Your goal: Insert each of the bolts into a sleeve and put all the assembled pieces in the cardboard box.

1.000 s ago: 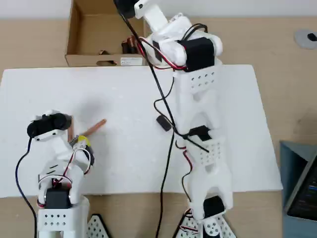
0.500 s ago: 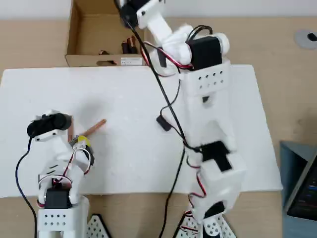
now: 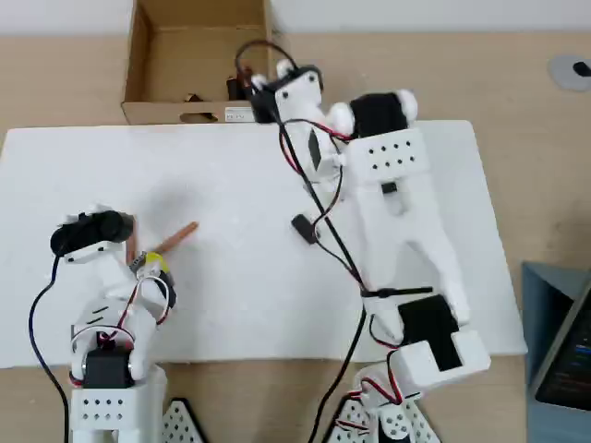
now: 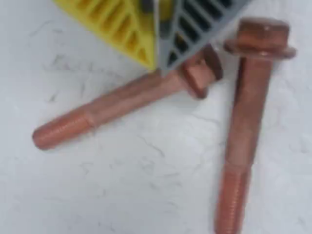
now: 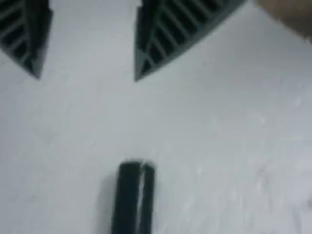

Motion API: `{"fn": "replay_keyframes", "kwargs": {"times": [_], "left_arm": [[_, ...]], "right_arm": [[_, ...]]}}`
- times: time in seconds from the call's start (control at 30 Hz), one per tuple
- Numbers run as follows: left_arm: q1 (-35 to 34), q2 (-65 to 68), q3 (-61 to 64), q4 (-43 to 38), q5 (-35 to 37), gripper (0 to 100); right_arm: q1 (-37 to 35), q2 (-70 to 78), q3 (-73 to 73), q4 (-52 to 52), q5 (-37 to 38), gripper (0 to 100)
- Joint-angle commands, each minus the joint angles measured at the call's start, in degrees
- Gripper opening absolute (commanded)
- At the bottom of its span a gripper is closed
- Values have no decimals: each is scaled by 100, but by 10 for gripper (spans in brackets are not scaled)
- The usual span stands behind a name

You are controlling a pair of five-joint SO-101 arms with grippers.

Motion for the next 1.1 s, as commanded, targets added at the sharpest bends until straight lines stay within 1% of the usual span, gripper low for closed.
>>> {"fn": "replay_keyframes", "kwargs": {"times": [0.0,0.3,0.43,0.67,0.83,1.07], "left_arm": [[-53,-48,18,-35,0,2],[-53,-48,18,-35,0,2],[-53,-48,18,-35,0,2],[-53,-48,18,-35,0,2],[-53,-48,18,-35,0,2],[-53,-48,18,-35,0,2]], "right_arm": [[66,-321,602,-193,-62,145],[-40,-321,1824,-1336,9,150],[-277,-321,2211,-1714,193,186],[-664,-312,2316,-2154,352,189],[-655,-22,2343,-2426,545,189],[-637,558,2316,-2831,554,189]]}}
